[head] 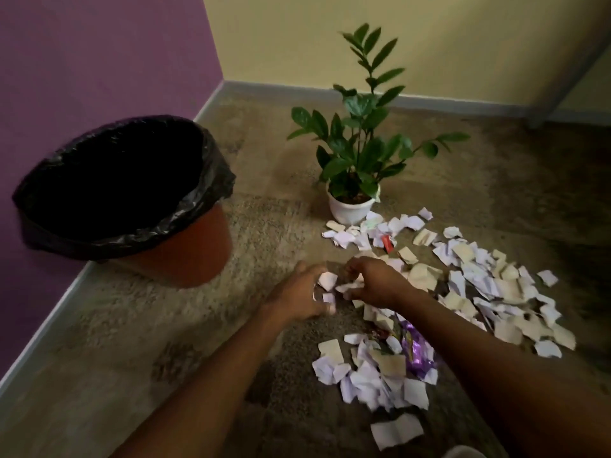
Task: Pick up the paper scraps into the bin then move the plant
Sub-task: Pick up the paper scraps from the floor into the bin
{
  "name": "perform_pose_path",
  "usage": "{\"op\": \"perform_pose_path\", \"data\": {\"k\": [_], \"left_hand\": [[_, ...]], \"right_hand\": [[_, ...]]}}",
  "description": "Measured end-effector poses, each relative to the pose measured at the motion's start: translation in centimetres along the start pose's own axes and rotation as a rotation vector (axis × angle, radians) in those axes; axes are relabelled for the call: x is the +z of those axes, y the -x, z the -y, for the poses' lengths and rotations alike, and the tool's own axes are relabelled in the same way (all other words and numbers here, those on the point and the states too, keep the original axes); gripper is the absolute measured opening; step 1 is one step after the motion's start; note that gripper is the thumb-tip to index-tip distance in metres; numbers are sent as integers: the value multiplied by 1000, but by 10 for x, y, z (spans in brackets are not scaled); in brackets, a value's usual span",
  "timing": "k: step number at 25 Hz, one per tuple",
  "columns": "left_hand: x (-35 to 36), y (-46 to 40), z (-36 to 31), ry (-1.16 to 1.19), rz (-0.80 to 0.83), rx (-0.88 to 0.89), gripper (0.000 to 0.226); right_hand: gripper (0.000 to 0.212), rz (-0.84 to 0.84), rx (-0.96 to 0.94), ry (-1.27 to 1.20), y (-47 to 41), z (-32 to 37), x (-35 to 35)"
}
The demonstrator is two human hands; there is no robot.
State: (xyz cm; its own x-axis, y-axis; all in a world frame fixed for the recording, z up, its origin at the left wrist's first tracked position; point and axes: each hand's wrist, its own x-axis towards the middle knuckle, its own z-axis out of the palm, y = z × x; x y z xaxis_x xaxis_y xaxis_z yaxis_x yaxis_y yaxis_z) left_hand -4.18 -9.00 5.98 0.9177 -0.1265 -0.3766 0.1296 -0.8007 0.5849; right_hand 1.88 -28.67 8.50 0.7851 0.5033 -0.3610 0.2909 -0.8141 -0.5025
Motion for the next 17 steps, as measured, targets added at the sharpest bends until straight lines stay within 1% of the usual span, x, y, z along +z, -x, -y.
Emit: {"op": "perform_pose_path", "data": {"k": [2,4,5,8,9,11,14,17], "left_hand": [[39,15,10,32,70,108,106],[72,33,19,77,115,194,114],[84,42,24,46,117,221,116],[104,61,25,-212,65,272,123],[109,67,21,-257,59,285,126],[122,80,13,-276,54,304,132],[145,94,-6,-347,22,258,139],[171,100,-30,-421,6,198,139]], "right_hand": [[62,60,44,14,24,-21,12],[76,82,44,67,51,-42,22],[82,93,15,108,65,-52,28],[108,107,-71,210,107,-79,49],[118,112,-72,230,120,-86,55],[132,154,-34,231,141,-100,66],[139,214,28,274,160,-107,86],[139,185,24,295,162,-99,116]]}}
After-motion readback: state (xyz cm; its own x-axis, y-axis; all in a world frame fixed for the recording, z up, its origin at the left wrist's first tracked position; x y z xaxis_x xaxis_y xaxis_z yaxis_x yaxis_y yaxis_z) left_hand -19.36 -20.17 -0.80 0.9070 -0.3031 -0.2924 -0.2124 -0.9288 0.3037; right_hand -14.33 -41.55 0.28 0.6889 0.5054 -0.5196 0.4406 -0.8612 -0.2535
